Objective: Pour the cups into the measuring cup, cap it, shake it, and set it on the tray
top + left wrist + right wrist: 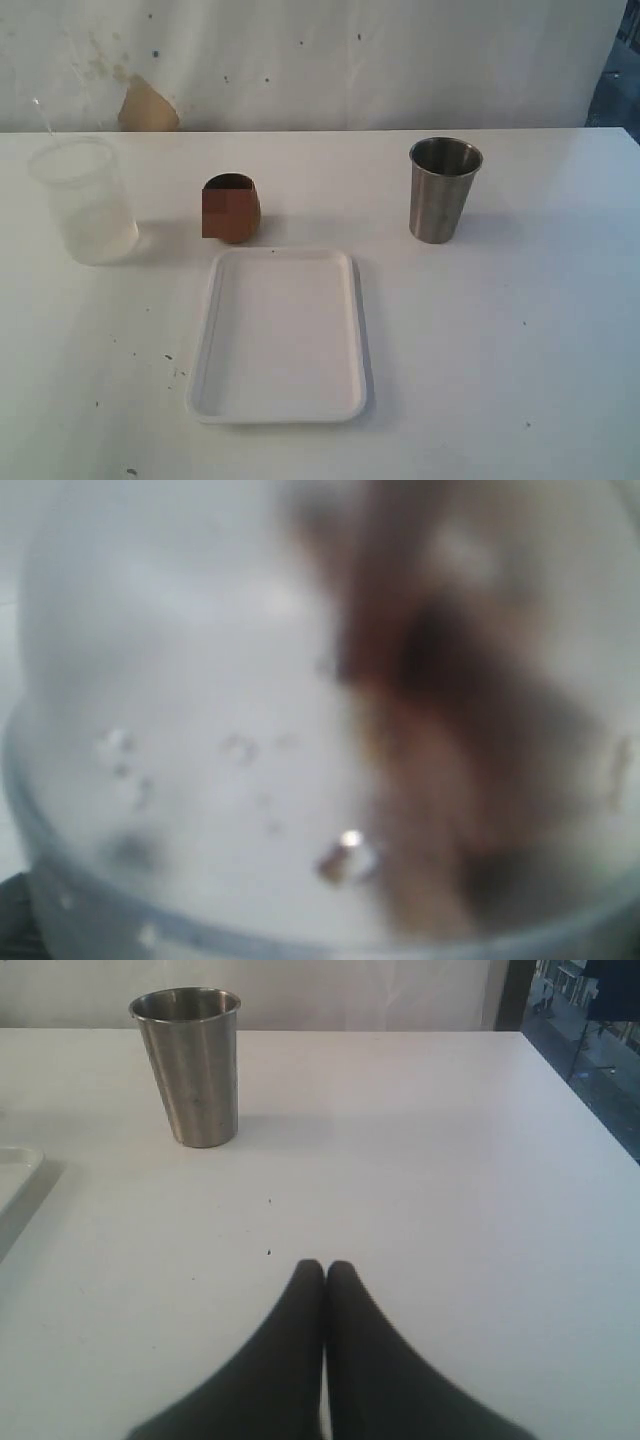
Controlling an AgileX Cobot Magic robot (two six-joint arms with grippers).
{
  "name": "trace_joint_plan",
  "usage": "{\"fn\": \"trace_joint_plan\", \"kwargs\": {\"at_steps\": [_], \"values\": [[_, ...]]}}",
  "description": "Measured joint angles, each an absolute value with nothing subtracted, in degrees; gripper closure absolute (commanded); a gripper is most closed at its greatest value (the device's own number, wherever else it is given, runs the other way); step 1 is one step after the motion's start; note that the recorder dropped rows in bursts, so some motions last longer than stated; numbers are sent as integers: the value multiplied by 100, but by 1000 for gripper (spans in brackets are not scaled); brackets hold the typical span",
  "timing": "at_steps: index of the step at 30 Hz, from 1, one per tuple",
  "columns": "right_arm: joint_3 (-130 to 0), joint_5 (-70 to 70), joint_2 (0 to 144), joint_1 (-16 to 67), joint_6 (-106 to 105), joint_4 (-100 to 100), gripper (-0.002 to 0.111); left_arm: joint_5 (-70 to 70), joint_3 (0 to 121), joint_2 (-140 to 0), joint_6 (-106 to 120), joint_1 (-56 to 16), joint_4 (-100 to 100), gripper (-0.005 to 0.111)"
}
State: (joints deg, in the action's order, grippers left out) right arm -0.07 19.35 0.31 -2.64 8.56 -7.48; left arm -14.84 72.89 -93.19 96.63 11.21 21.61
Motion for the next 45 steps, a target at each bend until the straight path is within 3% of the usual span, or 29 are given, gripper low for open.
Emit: {"fn": "trace_joint_plan", "kwargs": {"at_steps": [7, 16, 23, 45], "values": [[-7, 1935, 31, -264, 856, -748, 108, -1243, 7289, -9319, 9652, 1121, 2161, 107], [-7, 1935, 31, -264, 856, -748, 108, 473, 7289, -9319, 9641, 1042, 2055, 107], [-7, 1935, 31, -264, 856, -748, 108, 472, 7289, -9342, 9631, 408, 1657, 107], [-7, 1935, 31, -264, 979, -748, 108, 252, 7289, -9562, 10819, 395, 1630, 107]]}}
